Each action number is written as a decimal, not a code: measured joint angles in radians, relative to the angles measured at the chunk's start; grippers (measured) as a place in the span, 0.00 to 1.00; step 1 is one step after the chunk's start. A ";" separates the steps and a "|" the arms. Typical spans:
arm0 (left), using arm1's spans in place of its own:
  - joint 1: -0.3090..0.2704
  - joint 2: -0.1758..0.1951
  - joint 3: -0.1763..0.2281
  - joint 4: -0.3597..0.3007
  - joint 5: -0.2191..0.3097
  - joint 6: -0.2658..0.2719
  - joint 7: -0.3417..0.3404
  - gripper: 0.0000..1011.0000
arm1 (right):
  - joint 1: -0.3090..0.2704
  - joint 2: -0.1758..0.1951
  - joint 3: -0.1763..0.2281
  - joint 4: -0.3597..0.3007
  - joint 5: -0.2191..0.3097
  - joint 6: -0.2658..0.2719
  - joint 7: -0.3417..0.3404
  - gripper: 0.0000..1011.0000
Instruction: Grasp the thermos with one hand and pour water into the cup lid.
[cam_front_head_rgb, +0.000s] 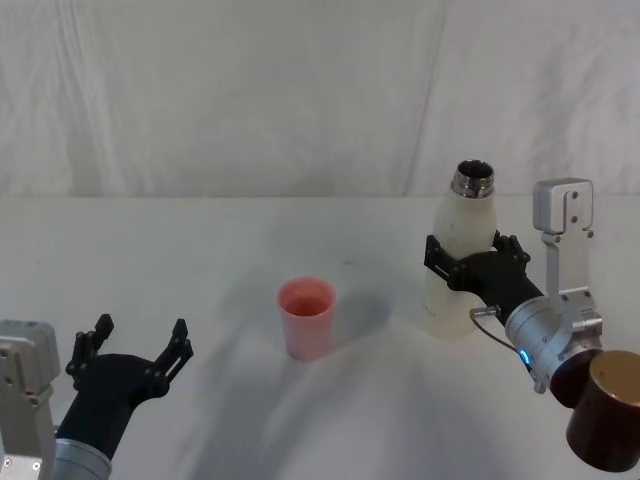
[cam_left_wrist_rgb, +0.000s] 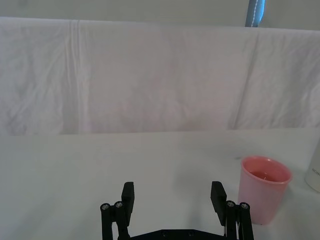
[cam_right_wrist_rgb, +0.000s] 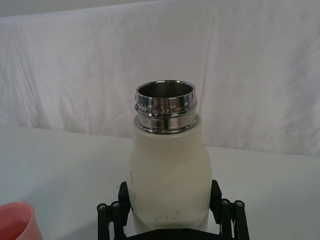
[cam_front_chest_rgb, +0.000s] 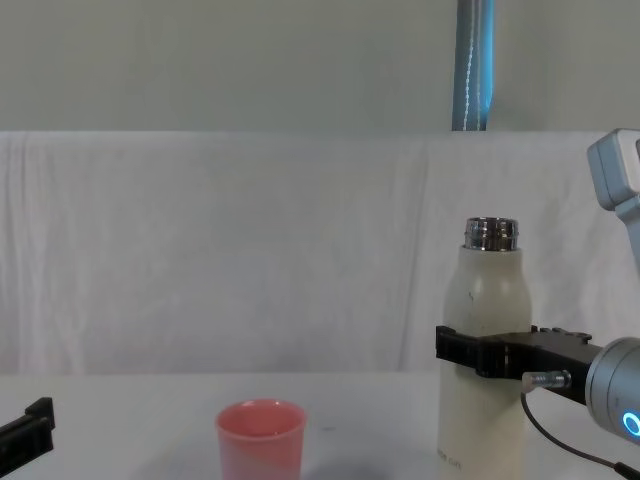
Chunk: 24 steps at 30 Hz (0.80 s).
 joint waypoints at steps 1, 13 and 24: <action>0.000 0.000 0.000 0.000 0.000 0.000 0.000 0.99 | 0.000 0.000 0.000 0.000 0.000 0.000 0.000 0.94; 0.000 0.000 0.000 0.000 0.000 0.000 0.000 0.99 | 0.000 0.000 0.000 0.000 0.000 0.000 0.000 0.94; 0.000 0.000 0.000 0.000 0.000 0.000 0.000 0.99 | -0.002 0.007 0.003 -0.026 -0.003 0.016 0.004 0.94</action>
